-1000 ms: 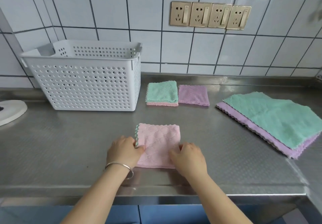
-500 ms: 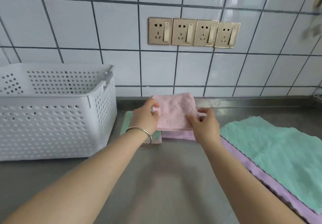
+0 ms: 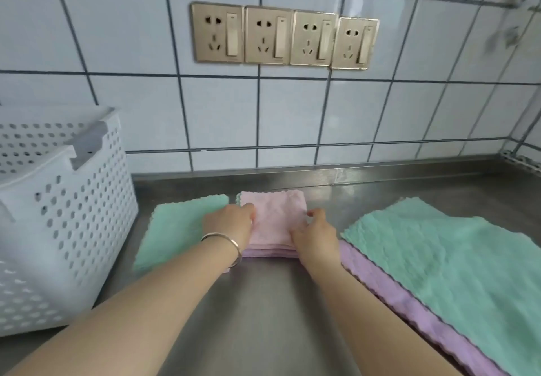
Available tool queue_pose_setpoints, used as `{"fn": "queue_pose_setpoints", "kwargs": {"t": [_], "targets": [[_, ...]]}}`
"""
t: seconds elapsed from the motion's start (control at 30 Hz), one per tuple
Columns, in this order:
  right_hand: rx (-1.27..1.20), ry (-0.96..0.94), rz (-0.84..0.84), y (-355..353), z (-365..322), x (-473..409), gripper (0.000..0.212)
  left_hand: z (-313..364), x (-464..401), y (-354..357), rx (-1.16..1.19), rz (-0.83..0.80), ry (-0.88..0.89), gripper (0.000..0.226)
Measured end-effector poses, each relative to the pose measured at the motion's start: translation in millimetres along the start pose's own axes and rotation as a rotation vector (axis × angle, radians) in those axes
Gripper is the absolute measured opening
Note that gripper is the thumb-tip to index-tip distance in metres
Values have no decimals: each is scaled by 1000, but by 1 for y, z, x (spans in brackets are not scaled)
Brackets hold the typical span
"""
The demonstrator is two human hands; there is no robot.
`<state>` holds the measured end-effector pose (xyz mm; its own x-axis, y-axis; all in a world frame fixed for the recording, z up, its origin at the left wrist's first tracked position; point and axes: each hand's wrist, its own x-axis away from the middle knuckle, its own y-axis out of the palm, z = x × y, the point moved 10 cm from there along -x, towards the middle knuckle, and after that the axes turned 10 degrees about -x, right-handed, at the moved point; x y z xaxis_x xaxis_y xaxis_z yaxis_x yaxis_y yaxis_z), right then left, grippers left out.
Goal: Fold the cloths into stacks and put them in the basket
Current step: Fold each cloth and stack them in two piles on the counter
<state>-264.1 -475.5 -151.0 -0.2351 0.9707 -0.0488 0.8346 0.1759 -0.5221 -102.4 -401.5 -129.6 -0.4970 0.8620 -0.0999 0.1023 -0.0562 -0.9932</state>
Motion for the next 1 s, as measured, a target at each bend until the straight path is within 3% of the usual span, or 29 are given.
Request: {"fn": "queue_pose_setpoints", "kwargs": {"t": [0.13,0.23,0.37,0.5,0.6,0.7,0.77,1.0], "targets": [[157,-188,45,-29,-16,4,38,17,7,-29,-216,168,53,28],[199,-273,154,-87,-4,22,34,45,27,-53,-102,234,174,34],[212,-210,325,-165,47,69,28,97,64,-71,-22,269,362,31],[581,-79,177,-187,95,84,40,160,100,-48,20,136,535,34],[744,-207,60,-179,93,91,27,197,119,-32,28,80,578,37],[883,-262,-15,-175,85,93,42,230,131,-28,19,85,603,37],[953,-246,-78,-179,80,96,39,249,133,-32,50,104,610,37],[836,-317,97,-235,110,85,40,291,123,-30,30,154,691,40]]}}
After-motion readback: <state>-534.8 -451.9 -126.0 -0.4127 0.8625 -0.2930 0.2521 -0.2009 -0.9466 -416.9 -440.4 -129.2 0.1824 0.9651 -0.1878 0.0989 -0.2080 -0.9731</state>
